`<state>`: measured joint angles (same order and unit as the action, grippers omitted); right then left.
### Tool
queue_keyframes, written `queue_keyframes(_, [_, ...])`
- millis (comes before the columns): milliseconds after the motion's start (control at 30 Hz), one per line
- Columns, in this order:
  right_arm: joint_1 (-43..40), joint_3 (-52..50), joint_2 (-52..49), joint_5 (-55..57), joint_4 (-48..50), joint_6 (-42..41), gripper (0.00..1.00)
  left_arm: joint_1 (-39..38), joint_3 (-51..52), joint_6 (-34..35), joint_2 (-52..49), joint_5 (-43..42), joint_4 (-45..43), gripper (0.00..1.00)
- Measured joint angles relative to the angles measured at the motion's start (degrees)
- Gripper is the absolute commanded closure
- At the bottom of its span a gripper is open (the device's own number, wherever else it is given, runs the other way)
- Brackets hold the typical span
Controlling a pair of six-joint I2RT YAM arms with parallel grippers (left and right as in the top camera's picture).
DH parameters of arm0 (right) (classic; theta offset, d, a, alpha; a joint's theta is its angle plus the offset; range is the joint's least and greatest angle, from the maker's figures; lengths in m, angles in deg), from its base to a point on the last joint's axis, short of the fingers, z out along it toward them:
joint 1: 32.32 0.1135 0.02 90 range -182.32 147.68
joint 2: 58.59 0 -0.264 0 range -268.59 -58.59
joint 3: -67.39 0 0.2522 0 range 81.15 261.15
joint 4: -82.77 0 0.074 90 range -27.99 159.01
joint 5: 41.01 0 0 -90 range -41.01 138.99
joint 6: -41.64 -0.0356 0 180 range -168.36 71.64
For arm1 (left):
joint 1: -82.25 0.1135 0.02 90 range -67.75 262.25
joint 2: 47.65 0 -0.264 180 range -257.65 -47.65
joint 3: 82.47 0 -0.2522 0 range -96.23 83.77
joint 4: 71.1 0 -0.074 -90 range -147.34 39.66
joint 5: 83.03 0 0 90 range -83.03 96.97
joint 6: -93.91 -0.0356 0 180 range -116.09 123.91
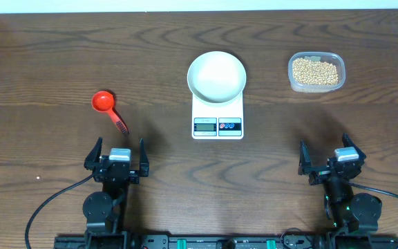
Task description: Scoop item into bowl and weigh 50g on scale
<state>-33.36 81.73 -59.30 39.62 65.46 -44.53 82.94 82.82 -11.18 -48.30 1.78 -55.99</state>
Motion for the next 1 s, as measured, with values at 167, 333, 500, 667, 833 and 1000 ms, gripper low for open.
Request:
queue_keyframes(167, [0.0, 0.0, 0.0, 0.0, 0.0, 0.0, 0.01, 0.0, 0.0, 0.0, 0.0, 0.0, 0.0, 0.01])
queue_keyframes(333, [0.0, 0.0, 0.0, 0.0, 0.0, 0.0, 0.01, 0.0, 0.0, 0.0, 0.0, 0.0, 0.0, 0.01])
queue_keyframes(500, [0.0, 0.0, 0.0, 0.0, 0.0, 0.0, 0.01, 0.0, 0.0, 0.0, 0.0, 0.0, 0.0, 0.01])
queue_keyframes(667, [0.0, 0.0, 0.0, 0.0, 0.0, 0.0, 0.01, 0.0, 0.0, 0.0, 0.0, 0.0, 0.0, 0.01])
queue_keyframes(833, [0.0, 0.0, 0.0, 0.0, 0.0, 0.0, 0.01, 0.0, 0.0, 0.0, 0.0, 0.0, 0.0, 0.01])
queue_keyframes(1000, [0.0, 0.0, 0.0, 0.0, 0.0, 0.0, 0.01, 0.0, 0.0, 0.0, 0.0, 0.0, 0.0, 0.01])
